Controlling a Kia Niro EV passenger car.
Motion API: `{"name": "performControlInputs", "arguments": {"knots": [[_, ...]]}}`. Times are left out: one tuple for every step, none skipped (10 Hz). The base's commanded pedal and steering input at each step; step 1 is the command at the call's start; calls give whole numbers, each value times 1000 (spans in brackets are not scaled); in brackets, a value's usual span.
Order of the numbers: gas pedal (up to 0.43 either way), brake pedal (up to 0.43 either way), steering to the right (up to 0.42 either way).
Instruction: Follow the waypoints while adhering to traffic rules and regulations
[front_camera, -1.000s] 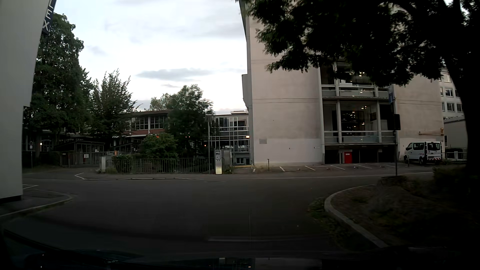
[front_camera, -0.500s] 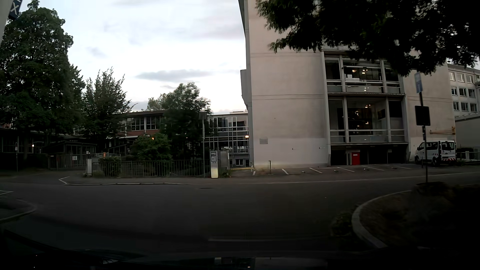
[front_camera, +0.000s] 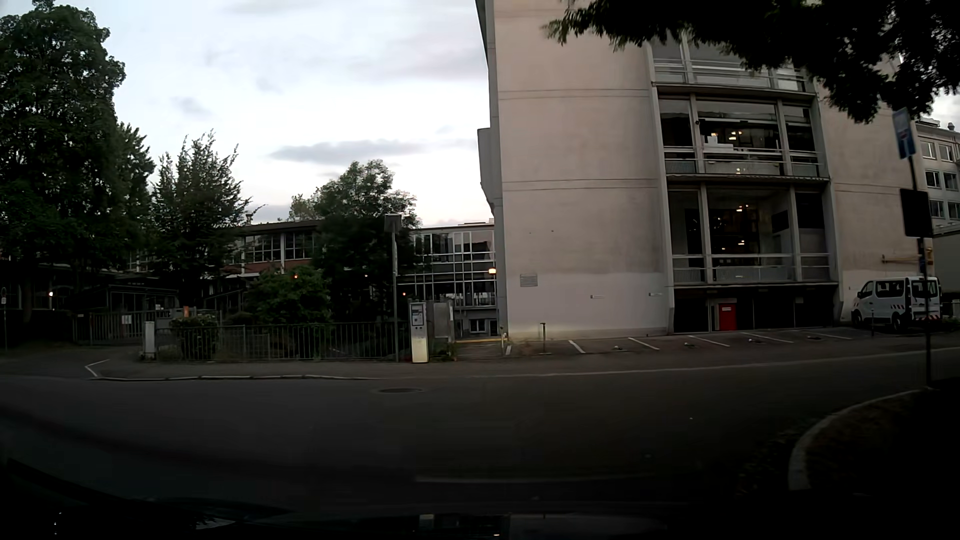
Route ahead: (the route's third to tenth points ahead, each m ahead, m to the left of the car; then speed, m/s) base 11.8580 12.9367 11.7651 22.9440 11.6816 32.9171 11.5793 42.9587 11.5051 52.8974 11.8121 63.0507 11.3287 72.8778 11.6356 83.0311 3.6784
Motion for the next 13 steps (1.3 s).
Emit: {"name": "performControlInputs", "arguments": {"knots": [[0,165,0],[0,165,0],[0,165,-2],[0,165,-5],[0,165,-6],[0,165,-8],[0,152,-9],[0,85,-15],[0,0,-24],[0,0,-42],[0,0,-67],[0,0,-97],[0,0,-136]]}}
